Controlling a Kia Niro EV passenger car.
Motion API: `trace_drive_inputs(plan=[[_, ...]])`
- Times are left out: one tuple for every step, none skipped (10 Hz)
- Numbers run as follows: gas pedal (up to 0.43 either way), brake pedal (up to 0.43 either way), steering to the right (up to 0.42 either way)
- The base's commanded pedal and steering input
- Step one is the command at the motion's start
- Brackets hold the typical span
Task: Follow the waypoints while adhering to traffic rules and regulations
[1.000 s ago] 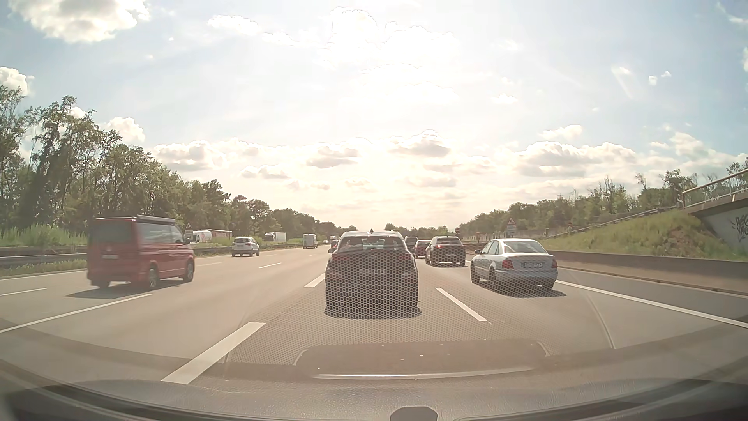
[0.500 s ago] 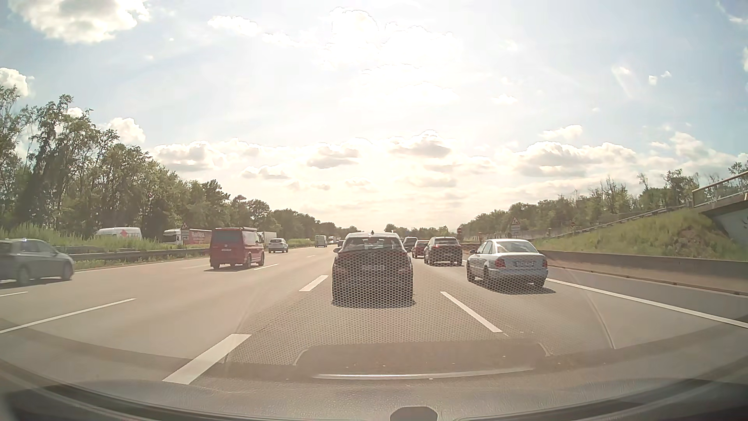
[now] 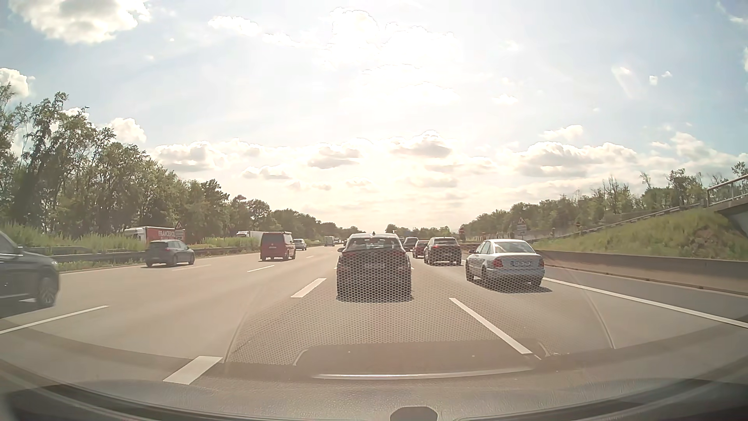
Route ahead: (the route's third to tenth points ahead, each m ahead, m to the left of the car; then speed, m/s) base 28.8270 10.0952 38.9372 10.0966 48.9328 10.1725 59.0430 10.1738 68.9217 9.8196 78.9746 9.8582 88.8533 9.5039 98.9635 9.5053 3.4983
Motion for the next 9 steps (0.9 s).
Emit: trace_drive_inputs(plan=[[0.287,0.000,-0.009],[0.287,0.000,-0.009],[0.287,0.000,-0.009],[0.287,0.000,-0.008],[0.287,0.000,-0.007],[0.287,0.000,-0.006],[0.287,0.000,-0.005],[0.287,0.000,-0.005],[0.287,0.000,-0.004]])
